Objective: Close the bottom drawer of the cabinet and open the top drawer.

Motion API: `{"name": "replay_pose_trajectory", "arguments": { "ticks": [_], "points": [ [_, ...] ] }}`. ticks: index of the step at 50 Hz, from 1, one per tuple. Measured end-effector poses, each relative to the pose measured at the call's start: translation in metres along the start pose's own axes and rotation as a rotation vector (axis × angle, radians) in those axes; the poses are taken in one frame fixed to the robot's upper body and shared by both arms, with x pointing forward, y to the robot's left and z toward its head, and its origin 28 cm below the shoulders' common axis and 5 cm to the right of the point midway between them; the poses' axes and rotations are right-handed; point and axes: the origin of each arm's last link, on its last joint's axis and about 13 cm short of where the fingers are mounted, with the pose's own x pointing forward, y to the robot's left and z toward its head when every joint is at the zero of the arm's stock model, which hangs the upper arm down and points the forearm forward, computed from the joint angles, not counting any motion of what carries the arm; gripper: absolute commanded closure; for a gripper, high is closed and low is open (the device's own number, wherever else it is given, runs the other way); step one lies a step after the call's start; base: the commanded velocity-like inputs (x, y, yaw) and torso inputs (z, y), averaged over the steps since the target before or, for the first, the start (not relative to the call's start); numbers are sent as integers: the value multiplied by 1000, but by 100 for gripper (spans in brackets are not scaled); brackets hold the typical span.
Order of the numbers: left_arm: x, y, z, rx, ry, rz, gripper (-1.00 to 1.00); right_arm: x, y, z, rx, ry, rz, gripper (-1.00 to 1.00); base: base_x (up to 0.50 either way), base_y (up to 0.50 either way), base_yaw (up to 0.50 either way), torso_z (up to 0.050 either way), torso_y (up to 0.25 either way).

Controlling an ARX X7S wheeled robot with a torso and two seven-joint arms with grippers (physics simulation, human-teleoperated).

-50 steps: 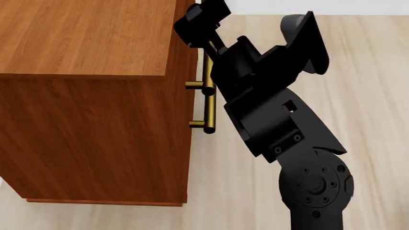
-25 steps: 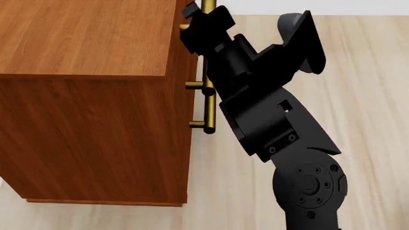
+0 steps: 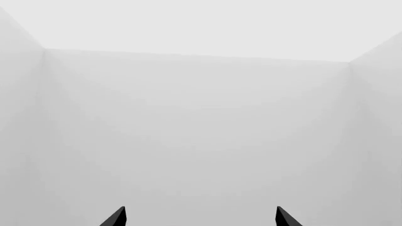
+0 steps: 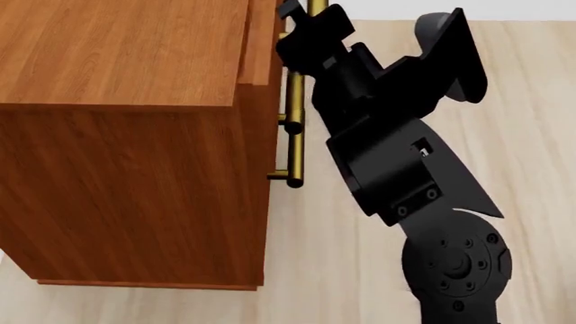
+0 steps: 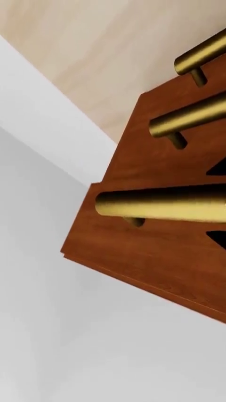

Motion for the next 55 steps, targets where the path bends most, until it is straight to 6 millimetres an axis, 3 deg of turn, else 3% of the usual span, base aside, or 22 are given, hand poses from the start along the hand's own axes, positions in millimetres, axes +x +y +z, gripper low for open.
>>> {"name": "replay_pose_trajectory", "arguments": {
  "ticks": [55],
  "points": [
    [2, -2, 3, 0, -6, -11, -100, -13, -7, 30, 145, -59, -53, 100, -11, 0, -5, 1, 7]
  ]
}}
